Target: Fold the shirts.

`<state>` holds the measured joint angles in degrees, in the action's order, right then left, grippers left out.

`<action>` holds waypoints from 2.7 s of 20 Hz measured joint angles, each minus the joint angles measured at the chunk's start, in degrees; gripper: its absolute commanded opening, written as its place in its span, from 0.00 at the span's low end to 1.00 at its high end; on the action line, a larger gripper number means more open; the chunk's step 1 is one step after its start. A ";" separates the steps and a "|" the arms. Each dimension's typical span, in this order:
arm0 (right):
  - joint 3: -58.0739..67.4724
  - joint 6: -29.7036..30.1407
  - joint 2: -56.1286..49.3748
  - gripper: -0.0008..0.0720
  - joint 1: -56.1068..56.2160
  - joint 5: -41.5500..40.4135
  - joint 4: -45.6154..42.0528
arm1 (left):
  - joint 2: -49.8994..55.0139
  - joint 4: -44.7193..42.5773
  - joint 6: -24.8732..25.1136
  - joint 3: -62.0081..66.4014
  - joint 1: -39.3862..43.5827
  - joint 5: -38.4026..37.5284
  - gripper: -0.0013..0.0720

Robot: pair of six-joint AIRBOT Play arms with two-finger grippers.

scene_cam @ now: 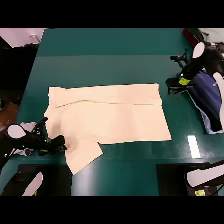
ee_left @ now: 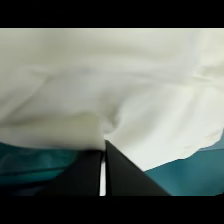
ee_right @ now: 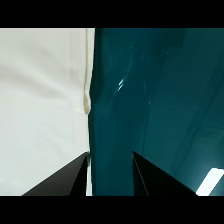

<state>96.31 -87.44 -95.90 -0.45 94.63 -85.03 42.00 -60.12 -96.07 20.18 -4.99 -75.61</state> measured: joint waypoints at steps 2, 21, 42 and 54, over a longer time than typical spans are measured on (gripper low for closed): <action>0.00 0.02 1.11 0.44 -1.18 0.17 0.00 | 0.00 0.37 0.42 1.99 0.00 -0.35 0.05; -46.82 2.71 22.40 0.56 -4.85 -9.70 5.97 | 0.00 1.01 9.16 13.03 0.00 -5.81 0.05; -48.54 4.66 25.09 0.03 -4.98 -9.38 10.25 | 0.00 0.04 10.71 21.22 0.00 -6.75 0.05; -28.37 4.66 24.57 0.03 -3.26 -12.13 17.59 | 1.53 -6.97 12.37 31.50 0.02 10.88 0.05</action>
<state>67.94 -82.78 -71.33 -3.70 82.50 -67.44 43.53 -67.09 -83.70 51.68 -4.97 -64.73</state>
